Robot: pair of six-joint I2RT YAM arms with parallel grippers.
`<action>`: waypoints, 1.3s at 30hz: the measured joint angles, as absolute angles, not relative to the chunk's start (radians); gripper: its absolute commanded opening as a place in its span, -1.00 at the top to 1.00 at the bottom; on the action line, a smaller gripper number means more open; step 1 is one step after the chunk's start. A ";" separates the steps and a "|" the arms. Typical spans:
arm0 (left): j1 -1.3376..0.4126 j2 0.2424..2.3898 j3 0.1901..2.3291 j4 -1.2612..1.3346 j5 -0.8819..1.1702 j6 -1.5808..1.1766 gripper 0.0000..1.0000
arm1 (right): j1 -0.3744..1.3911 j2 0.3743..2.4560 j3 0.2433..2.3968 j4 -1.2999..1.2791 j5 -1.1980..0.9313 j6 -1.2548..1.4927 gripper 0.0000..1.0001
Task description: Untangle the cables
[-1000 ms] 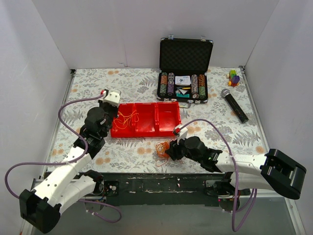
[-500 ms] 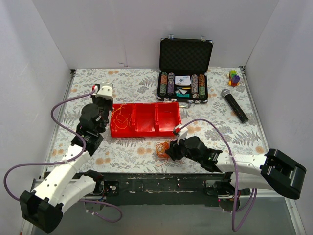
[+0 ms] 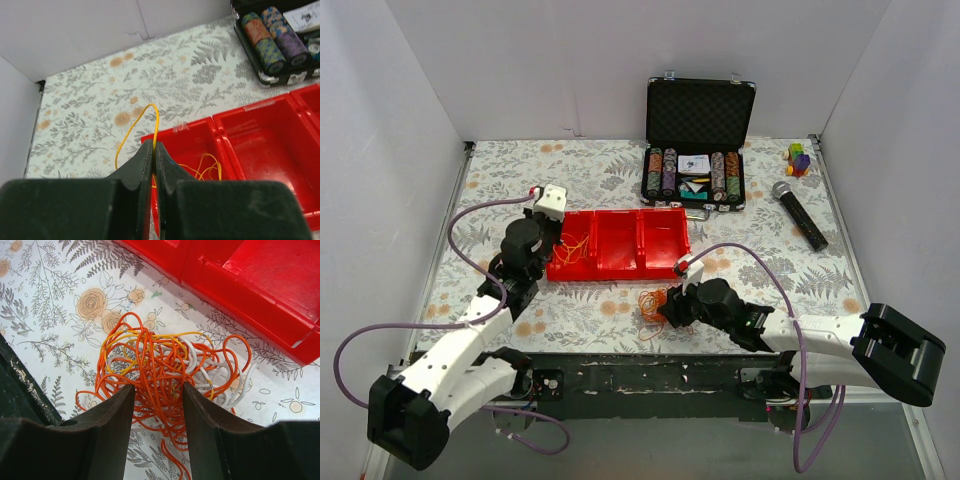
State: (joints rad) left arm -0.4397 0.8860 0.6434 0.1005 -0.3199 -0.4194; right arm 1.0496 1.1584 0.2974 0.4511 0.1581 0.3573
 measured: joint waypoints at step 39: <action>-0.342 1.324 0.626 0.172 0.023 -0.444 1.00 | 1.050 1.151 0.296 0.447 0.181 0.368 -0.02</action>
State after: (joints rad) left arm -0.3420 1.3235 0.6258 0.1719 0.0227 -0.4442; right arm 1.0496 1.1507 0.2958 0.4465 0.1806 0.3676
